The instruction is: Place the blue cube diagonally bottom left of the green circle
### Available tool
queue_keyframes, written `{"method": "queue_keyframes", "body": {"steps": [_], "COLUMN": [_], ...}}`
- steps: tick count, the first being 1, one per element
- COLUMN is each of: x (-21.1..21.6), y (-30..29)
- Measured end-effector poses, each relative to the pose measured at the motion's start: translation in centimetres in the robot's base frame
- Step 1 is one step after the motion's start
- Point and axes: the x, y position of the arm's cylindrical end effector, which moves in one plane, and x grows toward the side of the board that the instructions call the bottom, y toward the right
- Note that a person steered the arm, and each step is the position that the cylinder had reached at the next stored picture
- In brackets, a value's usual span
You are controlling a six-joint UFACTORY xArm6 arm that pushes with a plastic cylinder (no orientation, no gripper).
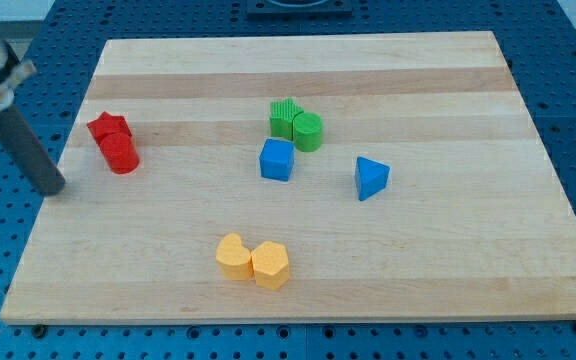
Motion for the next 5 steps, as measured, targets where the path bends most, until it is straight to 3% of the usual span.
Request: {"method": "queue_keyframes", "body": {"steps": [5], "x": [-0.7], "y": [30.3]}}
